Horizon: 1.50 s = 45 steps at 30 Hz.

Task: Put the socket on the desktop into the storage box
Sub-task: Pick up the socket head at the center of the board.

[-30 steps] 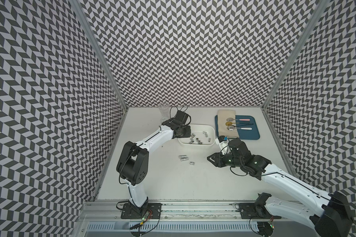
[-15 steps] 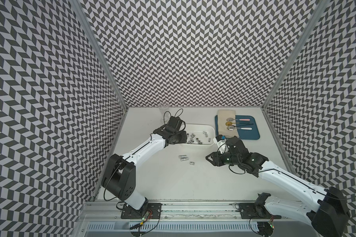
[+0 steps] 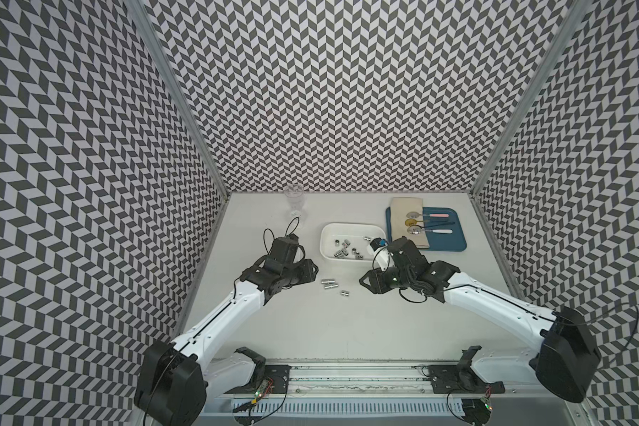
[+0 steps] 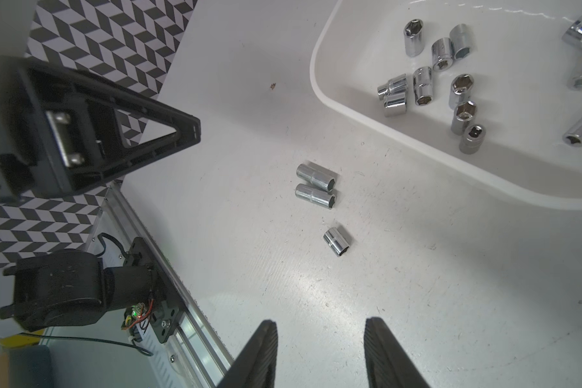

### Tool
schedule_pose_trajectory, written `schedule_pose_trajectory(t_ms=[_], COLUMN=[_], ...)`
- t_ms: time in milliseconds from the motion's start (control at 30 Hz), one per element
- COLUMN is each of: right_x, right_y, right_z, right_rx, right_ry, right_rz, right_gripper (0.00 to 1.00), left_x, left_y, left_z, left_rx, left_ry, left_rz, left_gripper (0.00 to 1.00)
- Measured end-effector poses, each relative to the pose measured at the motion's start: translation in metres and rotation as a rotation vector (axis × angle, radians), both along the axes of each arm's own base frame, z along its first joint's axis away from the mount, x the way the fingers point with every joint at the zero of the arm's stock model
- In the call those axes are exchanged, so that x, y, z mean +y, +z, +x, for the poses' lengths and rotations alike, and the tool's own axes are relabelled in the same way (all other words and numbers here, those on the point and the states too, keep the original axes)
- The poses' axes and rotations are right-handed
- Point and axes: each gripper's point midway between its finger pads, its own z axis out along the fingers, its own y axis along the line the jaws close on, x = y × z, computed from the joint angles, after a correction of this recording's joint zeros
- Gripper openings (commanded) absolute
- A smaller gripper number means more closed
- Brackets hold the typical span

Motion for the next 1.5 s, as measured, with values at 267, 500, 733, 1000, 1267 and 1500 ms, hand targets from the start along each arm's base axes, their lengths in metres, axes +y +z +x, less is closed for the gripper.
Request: schedule_pose_trajectory(t_ms=[267,500,733,1000,1267,1500], right_x=[0.024,0.041,0.049,0.050,0.056,0.062], right_y=[-0.009,-0.036,-0.064,-0.090,-0.107,-0.115], right_z=[0.014,0.018,0.020,0.025,0.018,0.011], right_rx=[-0.017,-0.005,0.010,0.027,0.037,0.039], right_ry=[0.070,0.133,0.171,0.187,0.225,0.254], right_rz=[-0.091,-0.218,-0.332,-0.410,-0.459,-0.476], right_gripper=[0.44,0.43,0.42,0.41,0.40,0.38], left_x=[0.014,0.011,0.009,0.011,0.012,0.012], left_y=[-0.013,-0.008,0.001,0.003,0.002,0.002], left_z=[-0.027,-0.042,-0.047,-0.052,-0.053,-0.053], left_rx=[0.039,0.048,0.040,0.047,0.053,0.053], left_ry=[0.041,0.040,0.041,0.051,0.054,0.055], left_rz=[-0.073,-0.139,-0.178,-0.186,-0.185,-0.186], left_gripper=[0.45,0.45,0.45,0.45,0.45,0.45])
